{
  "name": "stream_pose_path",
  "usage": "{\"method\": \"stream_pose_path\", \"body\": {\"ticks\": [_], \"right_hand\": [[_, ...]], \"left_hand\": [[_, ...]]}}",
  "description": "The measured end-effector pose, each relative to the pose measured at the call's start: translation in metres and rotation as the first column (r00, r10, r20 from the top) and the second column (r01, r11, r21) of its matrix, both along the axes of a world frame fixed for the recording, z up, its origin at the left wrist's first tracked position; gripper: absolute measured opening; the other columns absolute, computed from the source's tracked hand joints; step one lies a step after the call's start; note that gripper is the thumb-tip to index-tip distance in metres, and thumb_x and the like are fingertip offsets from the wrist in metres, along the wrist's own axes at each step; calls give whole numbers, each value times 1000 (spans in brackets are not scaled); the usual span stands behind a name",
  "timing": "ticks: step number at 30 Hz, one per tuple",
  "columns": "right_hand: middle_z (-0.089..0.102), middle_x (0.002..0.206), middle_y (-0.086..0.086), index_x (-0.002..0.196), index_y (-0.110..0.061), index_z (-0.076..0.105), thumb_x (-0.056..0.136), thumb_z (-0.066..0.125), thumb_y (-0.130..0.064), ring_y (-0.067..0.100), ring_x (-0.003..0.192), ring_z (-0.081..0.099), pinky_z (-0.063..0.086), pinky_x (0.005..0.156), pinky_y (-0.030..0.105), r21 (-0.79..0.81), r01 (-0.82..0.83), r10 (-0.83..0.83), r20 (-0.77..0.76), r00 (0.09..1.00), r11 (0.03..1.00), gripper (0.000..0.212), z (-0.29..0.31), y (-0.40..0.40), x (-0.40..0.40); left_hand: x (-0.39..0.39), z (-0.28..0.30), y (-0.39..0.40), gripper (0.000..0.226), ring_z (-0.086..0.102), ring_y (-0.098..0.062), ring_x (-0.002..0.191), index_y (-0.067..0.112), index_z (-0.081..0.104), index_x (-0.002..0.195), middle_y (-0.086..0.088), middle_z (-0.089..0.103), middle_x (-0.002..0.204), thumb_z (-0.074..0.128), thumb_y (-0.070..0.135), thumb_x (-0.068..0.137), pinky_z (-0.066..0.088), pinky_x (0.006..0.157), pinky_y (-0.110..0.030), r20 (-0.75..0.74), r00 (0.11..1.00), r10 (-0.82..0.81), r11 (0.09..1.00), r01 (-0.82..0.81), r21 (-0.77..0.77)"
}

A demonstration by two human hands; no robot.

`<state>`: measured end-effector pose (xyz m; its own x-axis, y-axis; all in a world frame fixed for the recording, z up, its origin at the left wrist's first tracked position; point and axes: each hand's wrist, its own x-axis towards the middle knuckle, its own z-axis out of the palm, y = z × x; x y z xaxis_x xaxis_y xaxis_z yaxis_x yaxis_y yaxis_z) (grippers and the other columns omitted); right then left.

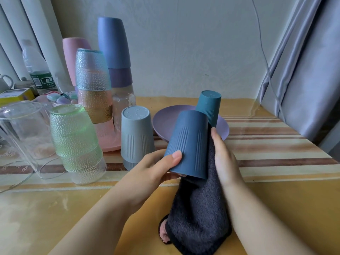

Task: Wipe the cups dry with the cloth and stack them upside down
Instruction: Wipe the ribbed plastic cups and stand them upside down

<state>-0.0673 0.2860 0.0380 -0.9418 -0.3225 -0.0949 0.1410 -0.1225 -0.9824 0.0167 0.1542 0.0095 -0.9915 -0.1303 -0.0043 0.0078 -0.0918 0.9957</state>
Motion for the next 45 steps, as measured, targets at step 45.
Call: {"method": "stream_pose_path", "body": {"ticks": [45], "right_hand": [[44,114,-32,121,-38,44,100,29,-31,-36,92,37,23,74,-14,76,68,-35,-370,928,995,27,-15,-9,2]], "left_hand": [[-1,-2,18,55,64,5,86,29,59,106,14,69,93,57,72,72,50,71,-12,-116,954,278,909,-300,-290]]}}
